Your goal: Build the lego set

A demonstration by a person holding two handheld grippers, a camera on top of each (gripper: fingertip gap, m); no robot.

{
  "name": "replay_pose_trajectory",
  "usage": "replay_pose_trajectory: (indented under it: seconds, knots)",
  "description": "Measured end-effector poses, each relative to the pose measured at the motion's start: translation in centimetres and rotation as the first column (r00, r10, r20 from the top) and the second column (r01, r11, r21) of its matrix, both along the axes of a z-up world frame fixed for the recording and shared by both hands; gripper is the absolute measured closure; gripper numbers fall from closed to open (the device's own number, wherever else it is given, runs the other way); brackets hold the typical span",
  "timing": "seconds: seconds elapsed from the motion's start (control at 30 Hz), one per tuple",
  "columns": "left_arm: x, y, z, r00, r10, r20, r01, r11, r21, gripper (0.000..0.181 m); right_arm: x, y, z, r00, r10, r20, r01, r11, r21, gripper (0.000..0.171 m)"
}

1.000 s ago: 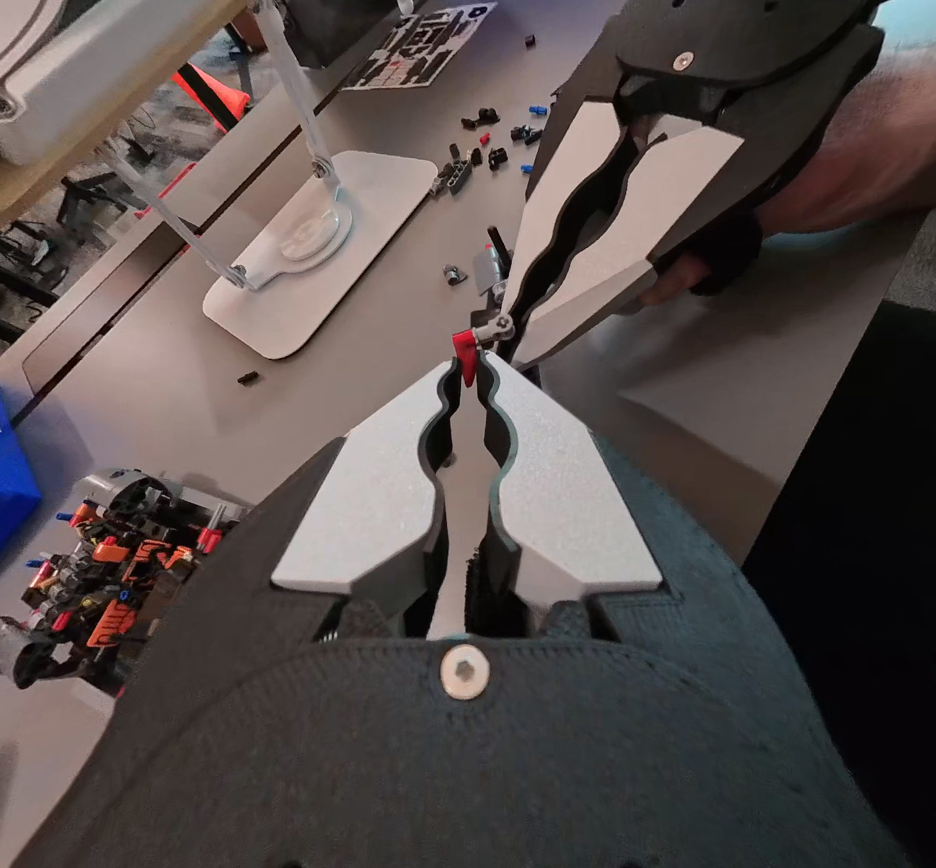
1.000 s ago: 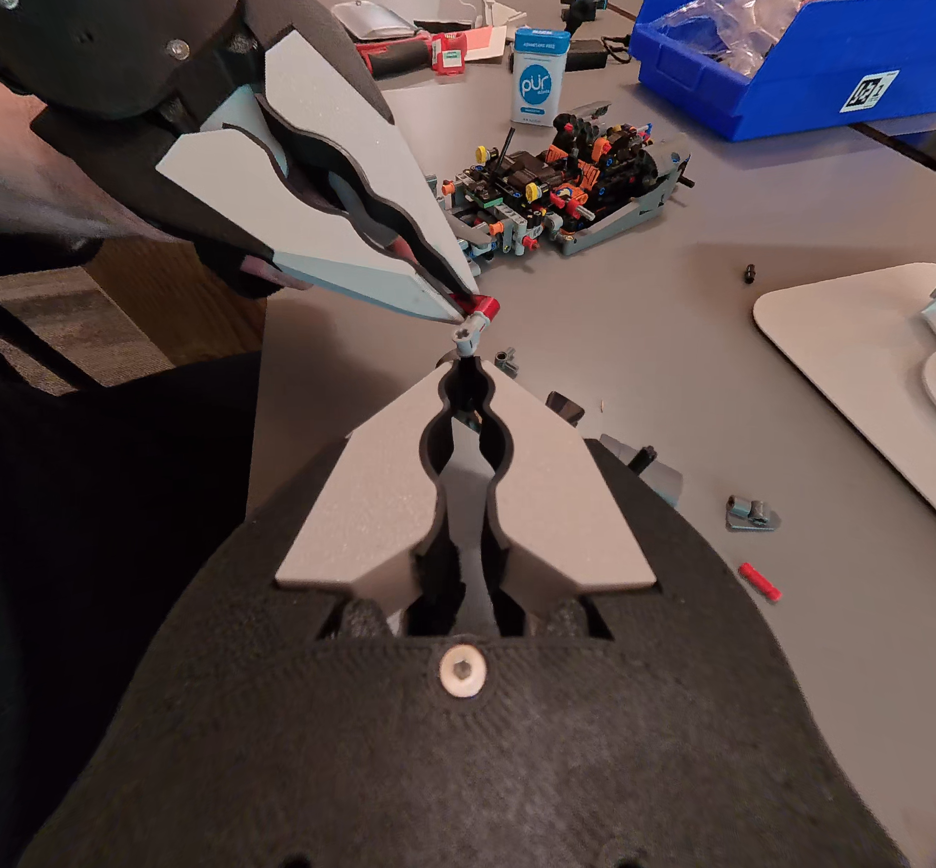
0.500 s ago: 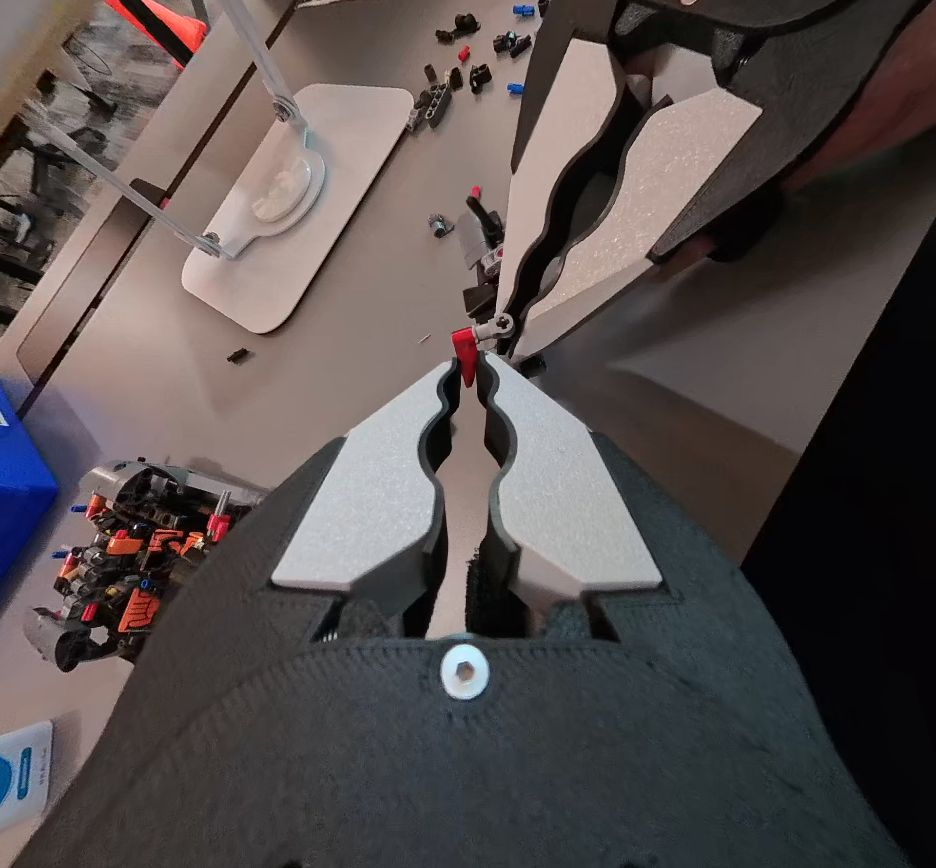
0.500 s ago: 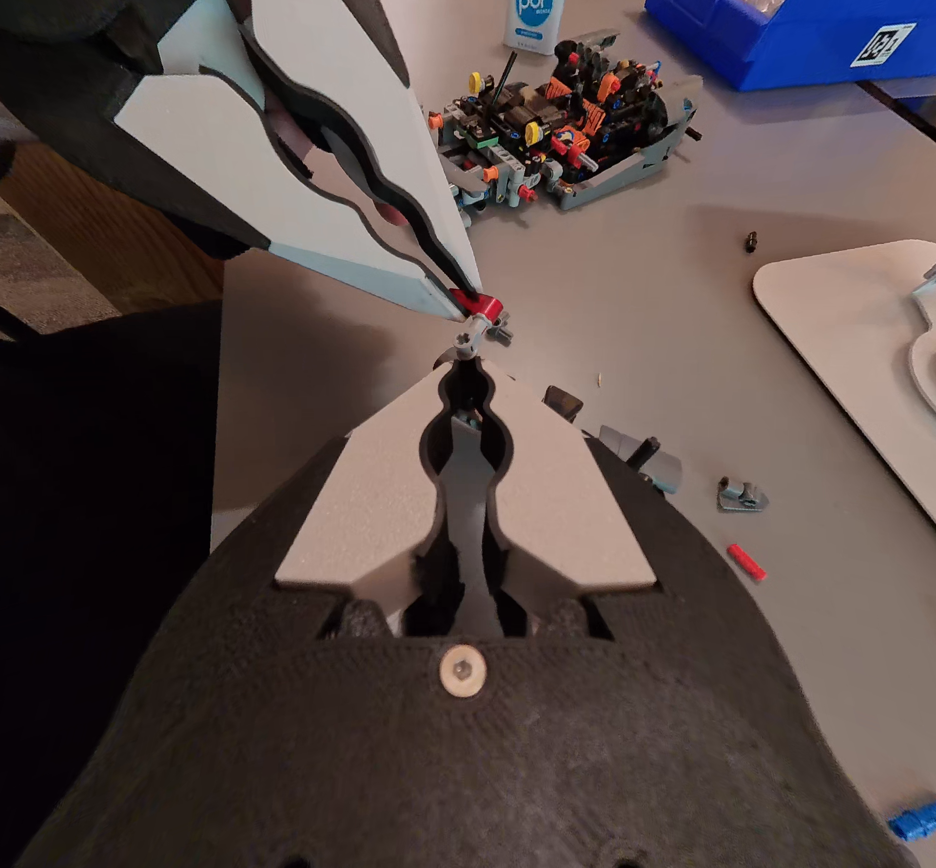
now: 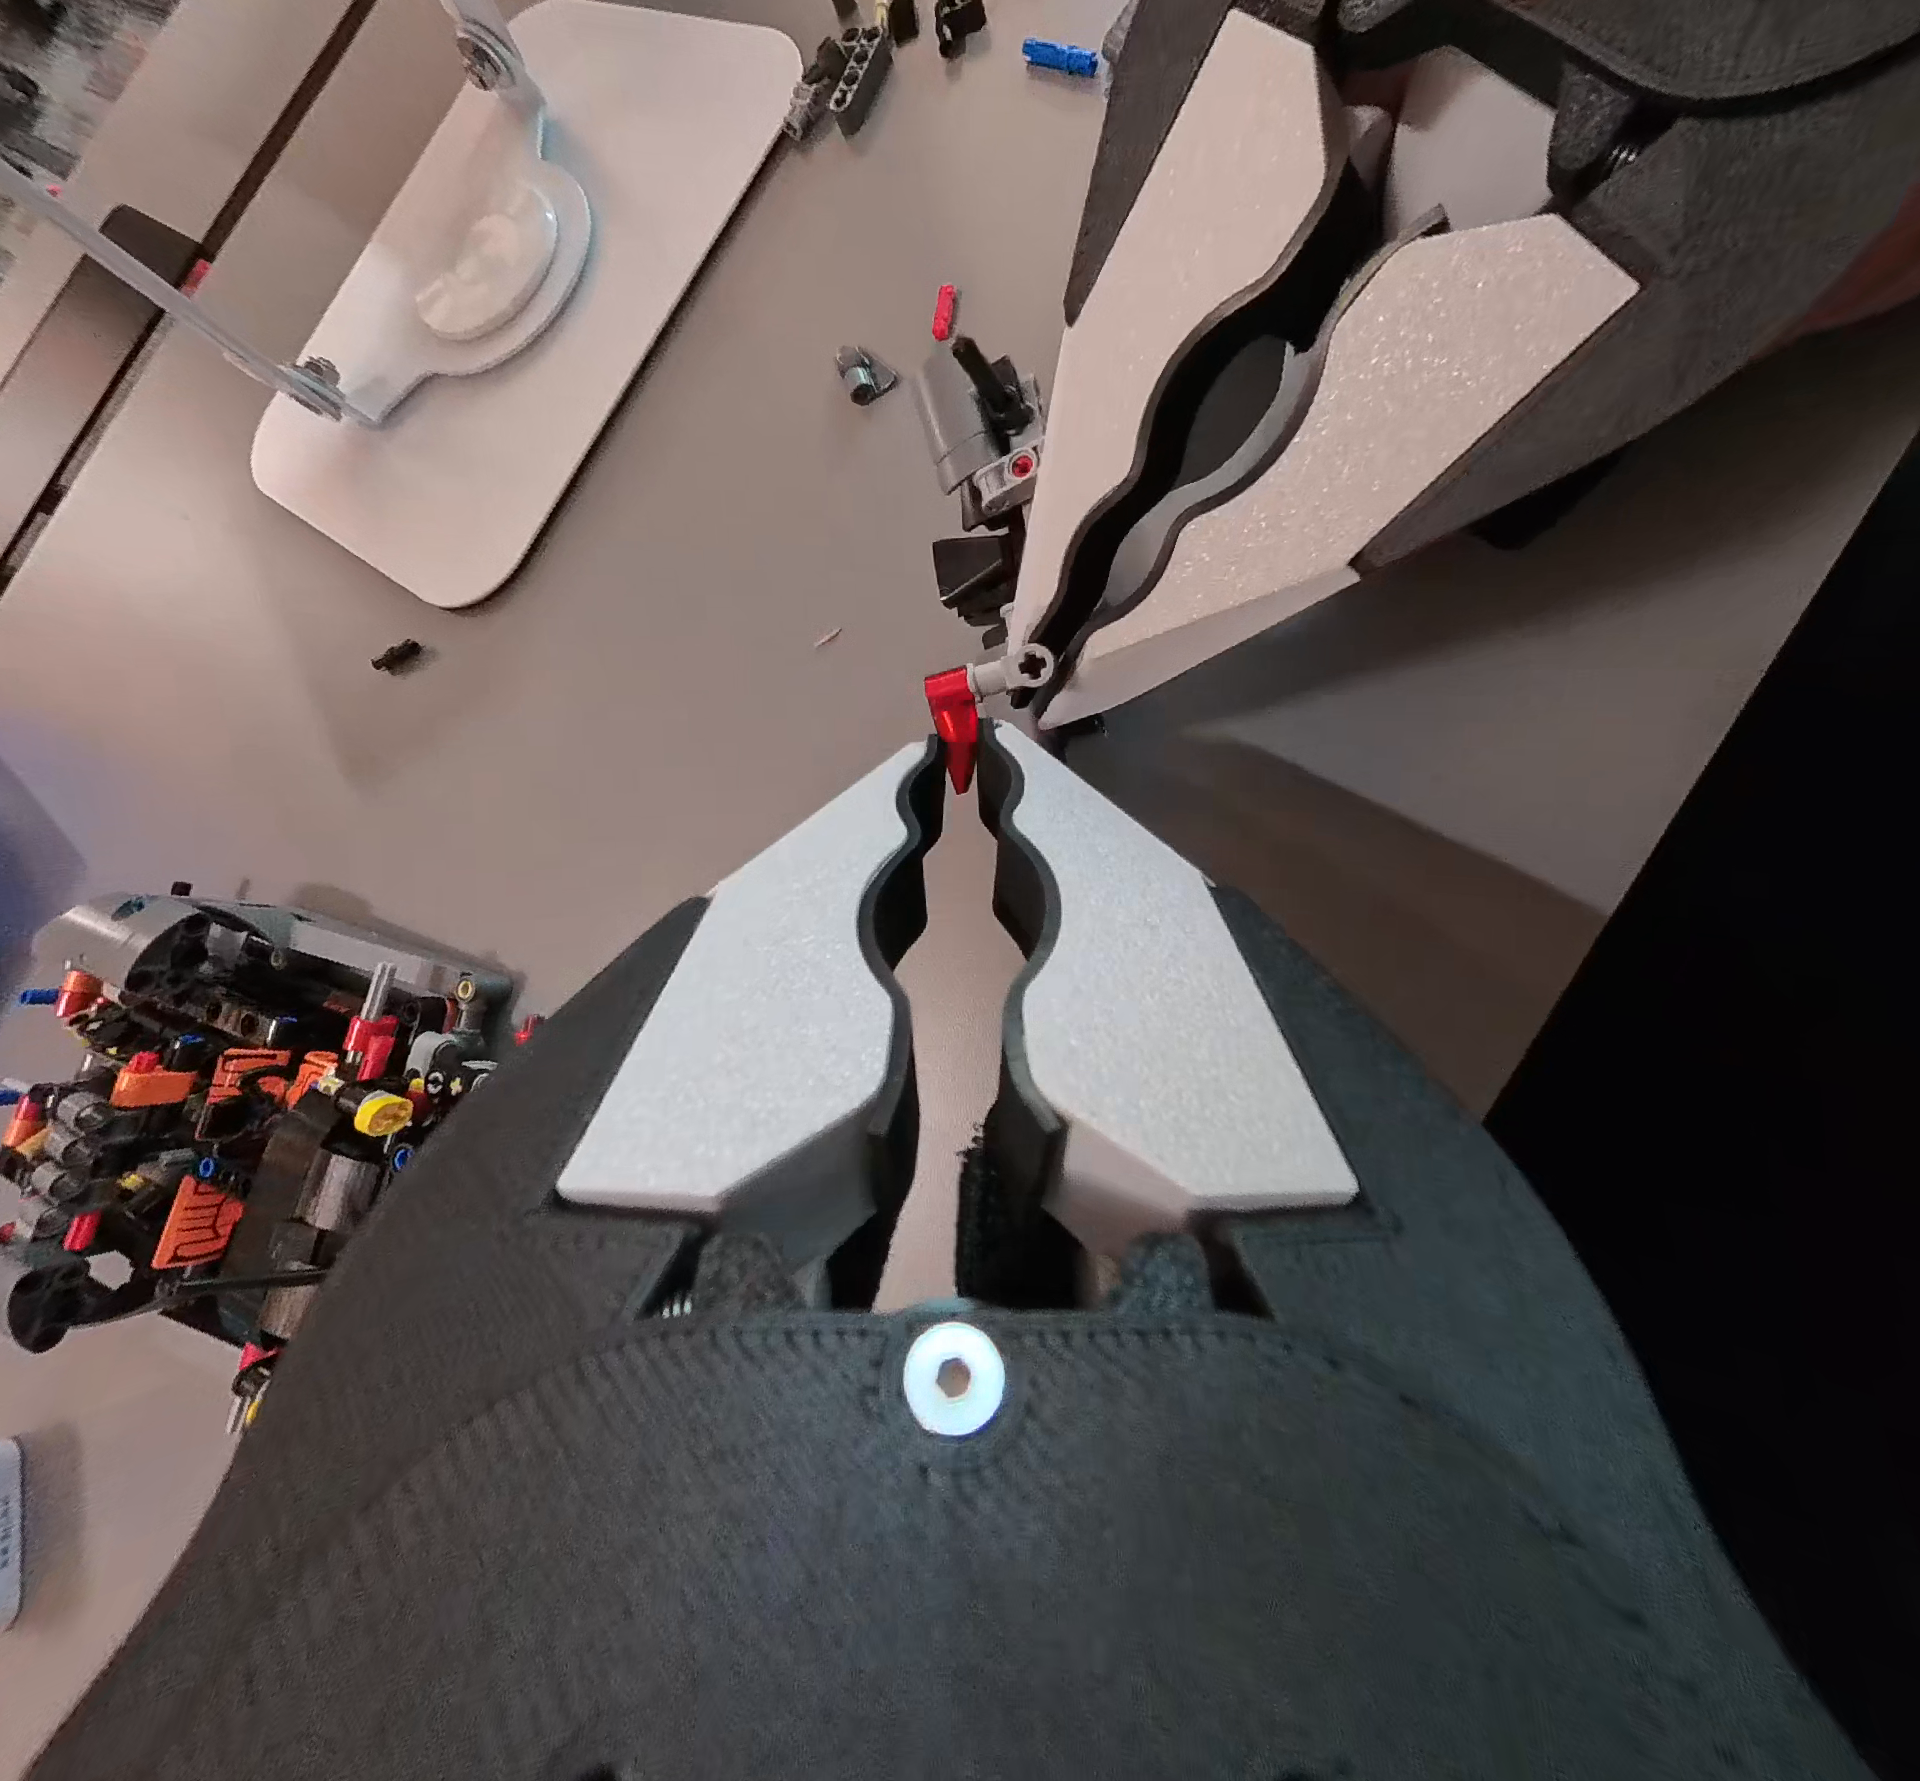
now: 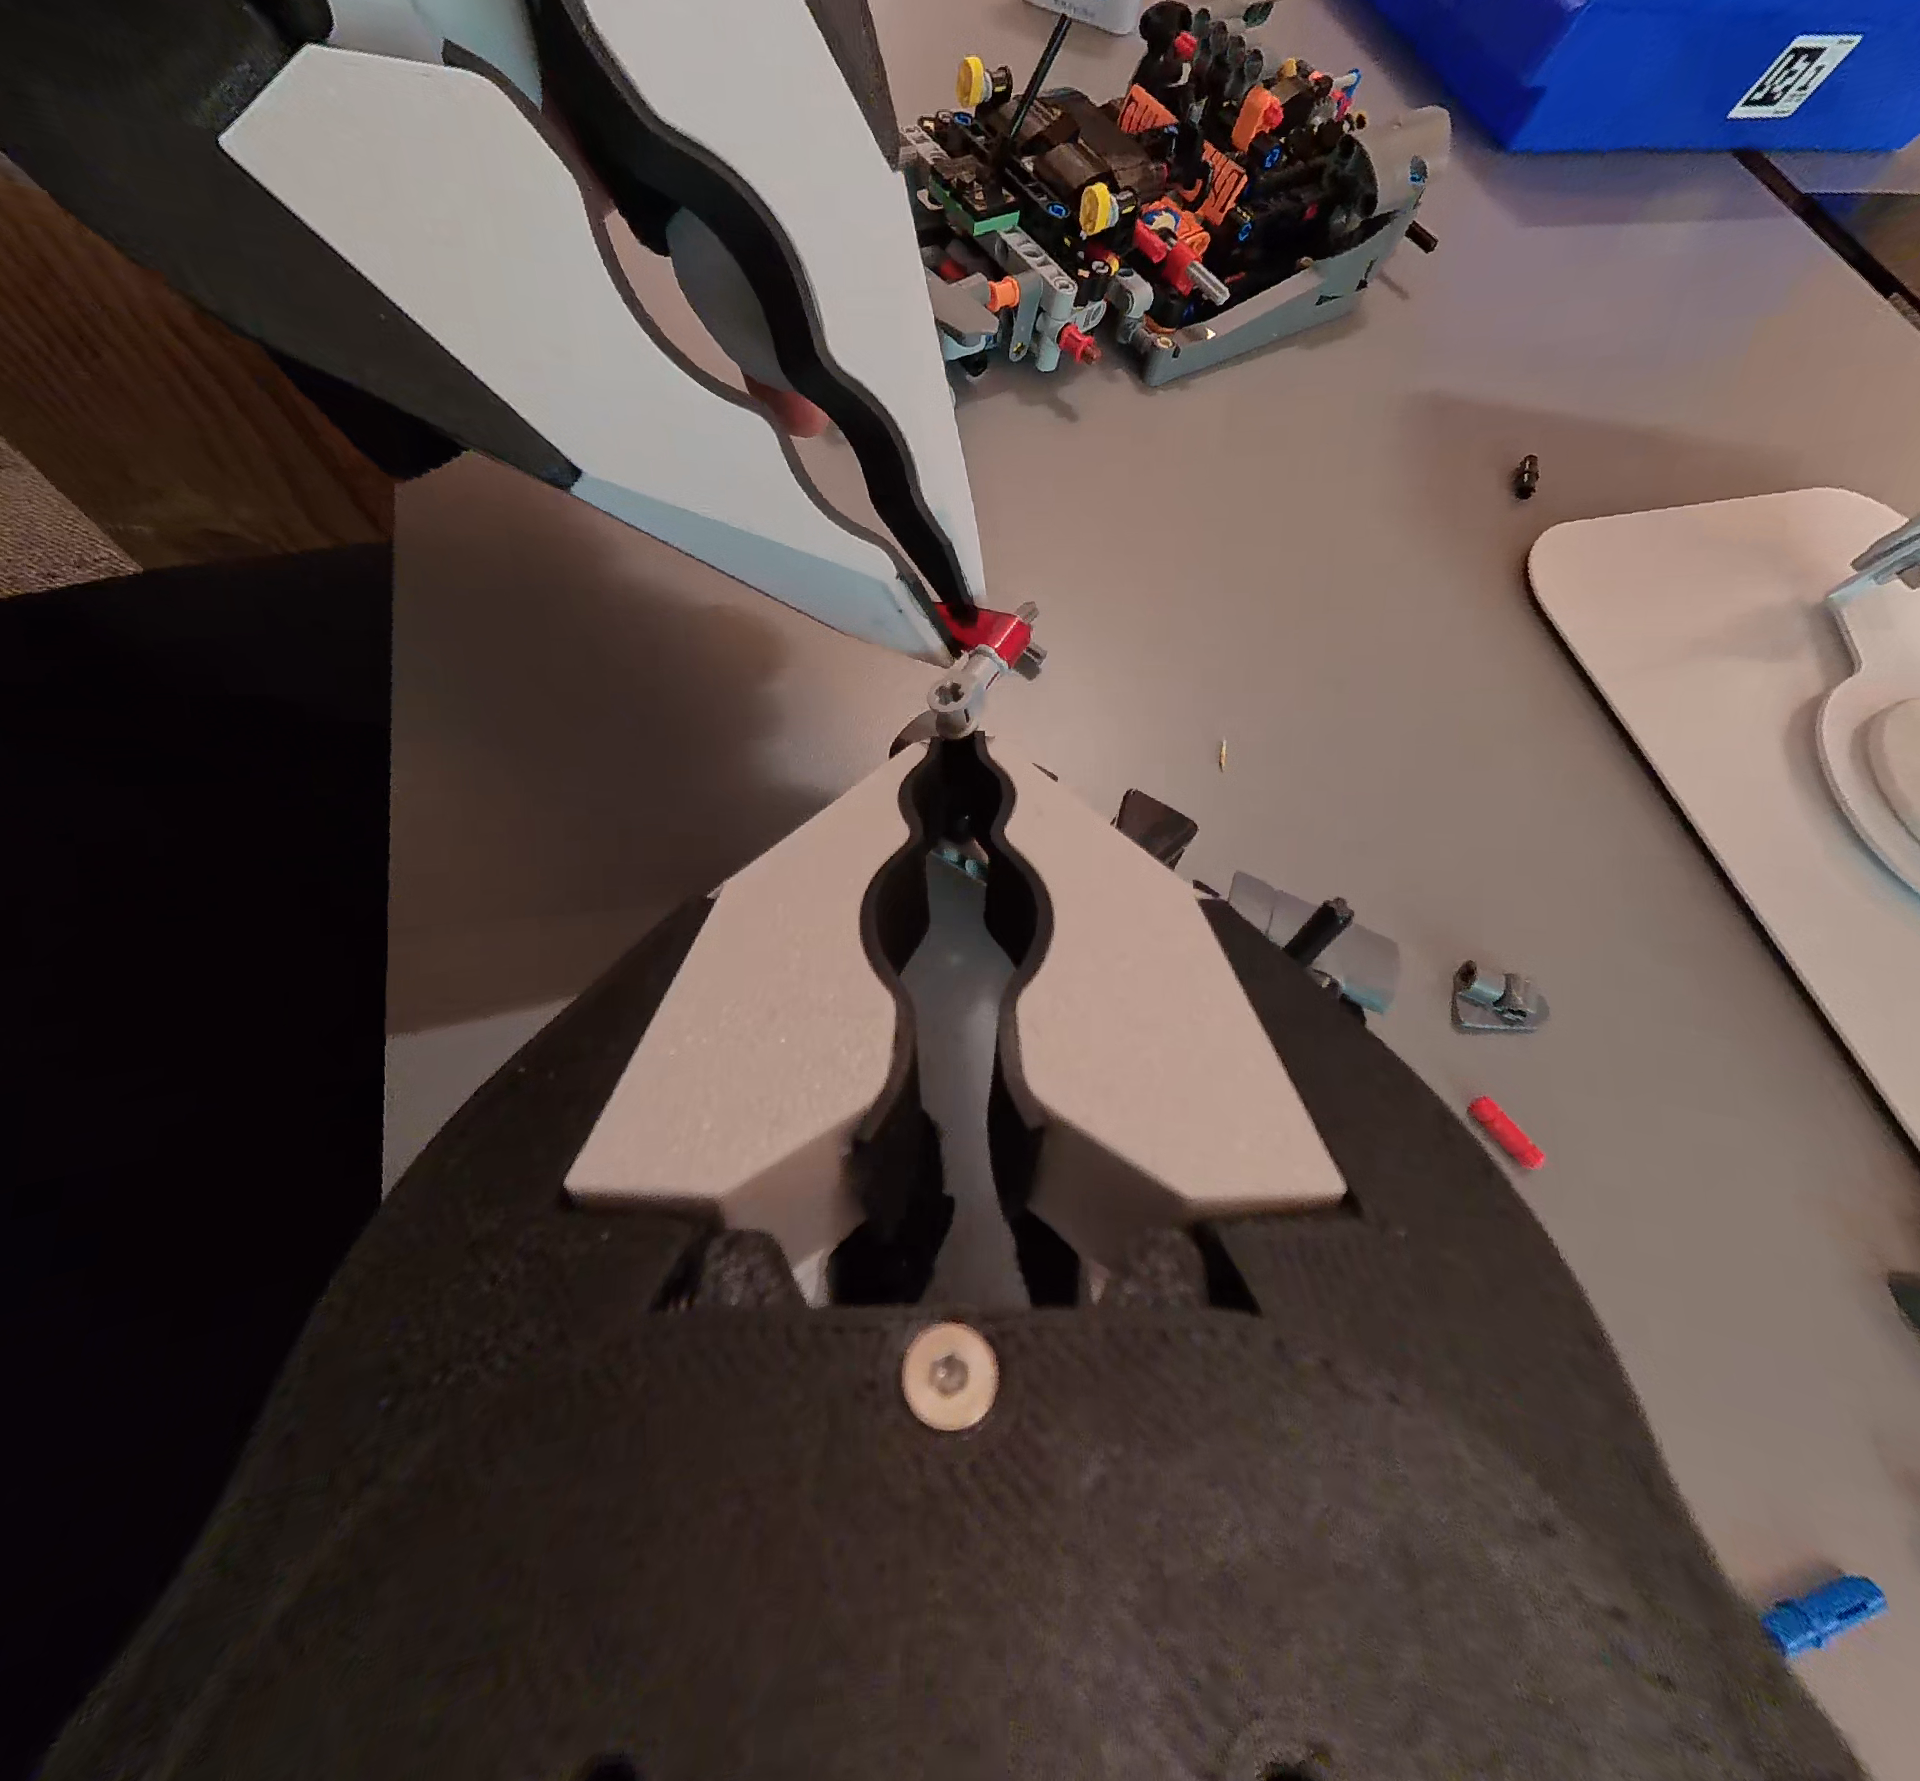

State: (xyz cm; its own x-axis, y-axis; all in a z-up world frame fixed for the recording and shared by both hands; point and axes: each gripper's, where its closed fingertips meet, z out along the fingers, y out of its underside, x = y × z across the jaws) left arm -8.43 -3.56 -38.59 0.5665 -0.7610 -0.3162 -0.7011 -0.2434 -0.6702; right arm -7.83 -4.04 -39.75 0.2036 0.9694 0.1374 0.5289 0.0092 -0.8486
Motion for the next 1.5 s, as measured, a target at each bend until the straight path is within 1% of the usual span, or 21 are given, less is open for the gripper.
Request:
replay_pose_trajectory:
  seconds: [0.77, 1.5]
  knots:
    - [0.2, 0.49, 0.55, 0.997, 0.01, 0.076, -0.014, 0.999, 0.053, 0.175, -0.02, 0.2, 0.09, 1.0, -0.003, -0.016, 0.003, 0.999, -0.04, 0.171]
    - [0.13, 0.66, 0.64, 0.996, 0.013, 0.085, -0.025, 0.99, 0.136, 0.176, -0.01, 0.39, 0.24, 0.999, -0.012, -0.031, 0.01, 0.998, -0.068, 0.171]
